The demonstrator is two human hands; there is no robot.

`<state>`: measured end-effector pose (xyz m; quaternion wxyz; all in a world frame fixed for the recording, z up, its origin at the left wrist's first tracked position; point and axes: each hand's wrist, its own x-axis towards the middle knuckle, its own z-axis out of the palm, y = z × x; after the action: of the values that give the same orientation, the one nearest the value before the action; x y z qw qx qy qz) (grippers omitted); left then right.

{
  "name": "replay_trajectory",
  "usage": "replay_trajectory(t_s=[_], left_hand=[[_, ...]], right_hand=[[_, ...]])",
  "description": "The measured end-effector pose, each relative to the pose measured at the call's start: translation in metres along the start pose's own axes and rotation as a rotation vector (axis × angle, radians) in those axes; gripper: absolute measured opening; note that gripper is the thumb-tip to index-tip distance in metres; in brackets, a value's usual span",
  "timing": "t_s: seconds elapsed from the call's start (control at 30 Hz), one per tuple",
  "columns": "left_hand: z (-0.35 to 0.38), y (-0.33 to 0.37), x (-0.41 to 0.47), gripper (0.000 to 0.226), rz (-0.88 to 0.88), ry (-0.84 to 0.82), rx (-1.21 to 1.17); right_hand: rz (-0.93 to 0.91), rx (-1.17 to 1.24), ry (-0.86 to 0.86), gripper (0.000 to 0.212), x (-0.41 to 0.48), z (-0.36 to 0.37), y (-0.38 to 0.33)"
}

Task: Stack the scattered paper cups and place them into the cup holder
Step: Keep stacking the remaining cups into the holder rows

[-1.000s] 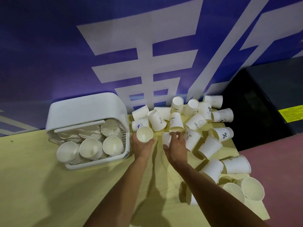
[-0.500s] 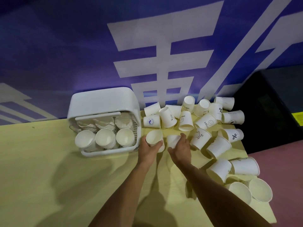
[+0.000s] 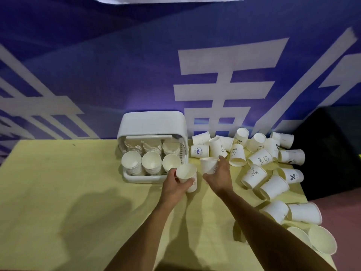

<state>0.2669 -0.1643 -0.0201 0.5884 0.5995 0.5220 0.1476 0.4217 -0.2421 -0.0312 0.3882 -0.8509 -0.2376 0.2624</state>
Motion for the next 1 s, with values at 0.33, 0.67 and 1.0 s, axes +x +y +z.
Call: replay_trajectory(t_s=[0.33,0.67,1.0], left_hand=[[-0.062,-0.017,-0.001,0.058,-0.003,0.059,0.058],[-0.090,-0.034,-0.004,0.062,-0.031,0.009,0.025],[-0.119,-0.048,-0.003,0.068,-0.046,-0.028,0.032]], right_hand=[[-0.193,0.151,-0.085,0.091,-0.009,0.028,-0.063],[-0.292,0.136,-0.102,0.082,-0.024,0.059,-0.080],[-0.316,0.042,-0.071,0.086,-0.022,0.081,-0.085]])
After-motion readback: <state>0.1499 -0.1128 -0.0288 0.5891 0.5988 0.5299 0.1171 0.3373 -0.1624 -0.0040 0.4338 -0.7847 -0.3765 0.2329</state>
